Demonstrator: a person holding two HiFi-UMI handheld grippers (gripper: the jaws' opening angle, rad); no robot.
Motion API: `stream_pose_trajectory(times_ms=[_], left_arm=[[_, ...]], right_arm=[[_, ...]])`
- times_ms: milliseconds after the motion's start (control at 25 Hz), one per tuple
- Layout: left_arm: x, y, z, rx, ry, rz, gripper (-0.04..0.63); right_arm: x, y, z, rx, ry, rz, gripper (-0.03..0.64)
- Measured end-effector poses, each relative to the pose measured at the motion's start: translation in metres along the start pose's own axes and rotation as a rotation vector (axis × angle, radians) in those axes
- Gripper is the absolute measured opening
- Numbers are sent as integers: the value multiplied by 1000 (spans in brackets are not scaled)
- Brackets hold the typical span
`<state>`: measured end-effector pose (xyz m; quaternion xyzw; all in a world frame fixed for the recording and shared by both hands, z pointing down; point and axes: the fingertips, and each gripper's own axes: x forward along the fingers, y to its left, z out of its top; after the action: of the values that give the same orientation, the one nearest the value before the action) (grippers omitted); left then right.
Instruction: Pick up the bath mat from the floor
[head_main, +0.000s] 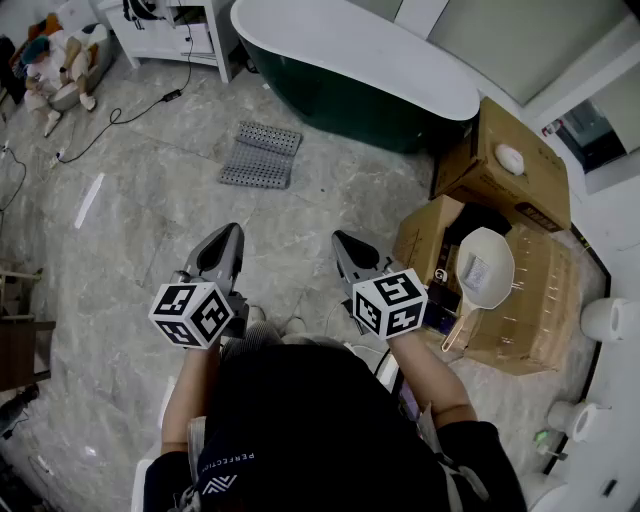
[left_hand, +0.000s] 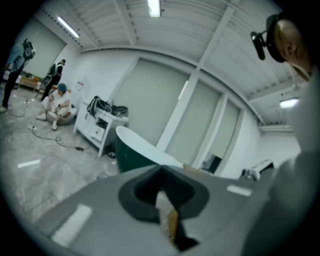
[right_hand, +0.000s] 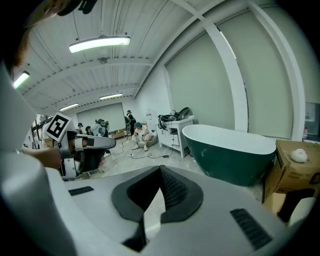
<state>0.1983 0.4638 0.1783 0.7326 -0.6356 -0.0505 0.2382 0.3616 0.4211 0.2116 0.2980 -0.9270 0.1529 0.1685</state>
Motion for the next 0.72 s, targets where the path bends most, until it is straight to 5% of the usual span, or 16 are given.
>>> stream_pose_trajectory(times_ms=[280, 520, 720], left_arm=[[1, -1, -6, 22, 28, -4, 5], [11, 21, -2, -42, 37, -14, 5], [37, 45, 6, 29, 53, -7, 5]], right_arm=[[2, -2, -6, 80, -10, 36, -2], [20, 0, -3, 73, 6, 61, -2], [46, -2, 5, 80, 12, 83, -2]])
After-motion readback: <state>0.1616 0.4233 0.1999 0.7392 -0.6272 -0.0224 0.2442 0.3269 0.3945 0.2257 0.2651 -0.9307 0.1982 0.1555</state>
